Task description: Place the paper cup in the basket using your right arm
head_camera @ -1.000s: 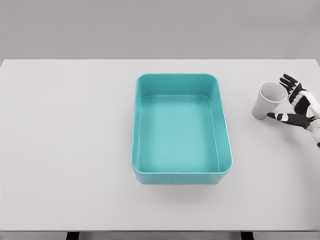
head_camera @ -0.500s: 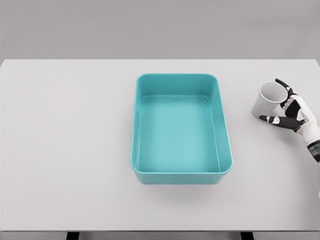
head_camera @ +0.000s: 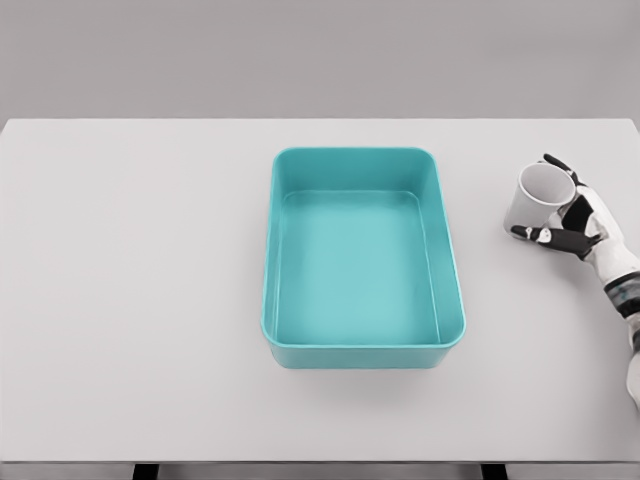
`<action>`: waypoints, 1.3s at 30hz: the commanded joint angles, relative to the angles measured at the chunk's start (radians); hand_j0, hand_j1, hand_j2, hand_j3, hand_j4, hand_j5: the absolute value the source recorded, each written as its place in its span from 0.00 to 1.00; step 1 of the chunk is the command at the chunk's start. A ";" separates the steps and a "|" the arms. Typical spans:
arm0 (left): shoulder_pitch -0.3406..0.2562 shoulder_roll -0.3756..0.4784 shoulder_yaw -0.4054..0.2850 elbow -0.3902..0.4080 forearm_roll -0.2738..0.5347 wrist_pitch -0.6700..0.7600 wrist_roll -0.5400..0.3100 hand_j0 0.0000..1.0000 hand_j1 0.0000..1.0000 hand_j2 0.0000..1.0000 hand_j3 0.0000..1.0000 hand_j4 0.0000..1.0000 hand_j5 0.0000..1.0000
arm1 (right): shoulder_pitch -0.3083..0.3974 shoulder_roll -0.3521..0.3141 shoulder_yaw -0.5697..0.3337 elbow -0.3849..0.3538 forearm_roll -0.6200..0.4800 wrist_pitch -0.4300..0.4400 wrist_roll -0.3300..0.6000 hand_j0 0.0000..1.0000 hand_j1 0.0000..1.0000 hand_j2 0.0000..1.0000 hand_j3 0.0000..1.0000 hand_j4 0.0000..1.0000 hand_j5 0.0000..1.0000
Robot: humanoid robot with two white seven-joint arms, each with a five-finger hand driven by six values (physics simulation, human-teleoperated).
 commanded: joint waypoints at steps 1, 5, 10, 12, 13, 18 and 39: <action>0.000 0.000 0.000 0.000 0.000 -0.001 0.000 1.00 1.00 1.00 1.00 1.00 1.00 | 0.000 0.003 0.007 0.003 -0.005 0.001 0.000 1.00 1.00 1.00 1.00 1.00 1.00; 0.000 0.000 0.000 0.000 0.000 0.000 0.000 1.00 1.00 1.00 1.00 1.00 1.00 | -0.002 0.003 0.015 0.003 -0.005 0.001 0.000 0.94 0.94 0.94 0.94 0.94 0.94; 0.000 0.000 0.001 0.000 0.000 0.000 0.000 1.00 1.00 1.00 1.00 1.00 1.00 | -0.006 0.003 0.015 0.009 -0.005 0.002 0.000 0.71 0.71 0.71 0.71 0.71 0.71; 0.000 0.000 0.001 0.000 0.000 0.000 0.000 1.00 1.00 1.00 1.00 1.00 1.00 | -0.008 0.003 0.015 0.008 -0.005 0.002 0.000 0.65 0.65 0.65 0.65 0.65 0.65; 0.000 0.000 0.000 0.000 0.000 -0.001 0.000 1.00 1.00 1.00 1.00 1.00 1.00 | -0.008 0.003 0.015 0.008 -0.005 0.002 0.000 0.63 0.63 0.63 0.63 0.63 0.63; 0.000 0.000 0.000 0.000 0.000 0.000 0.000 1.00 1.00 1.00 1.00 1.00 1.00 | -0.008 0.003 0.015 0.000 -0.004 0.002 0.000 0.60 0.60 0.60 0.60 0.60 0.60; 0.000 0.000 0.000 0.000 0.000 0.000 0.000 1.00 1.00 1.00 1.00 1.00 1.00 | -0.005 0.000 0.012 -0.150 -0.005 0.010 0.000 0.56 0.56 0.56 0.56 0.56 0.56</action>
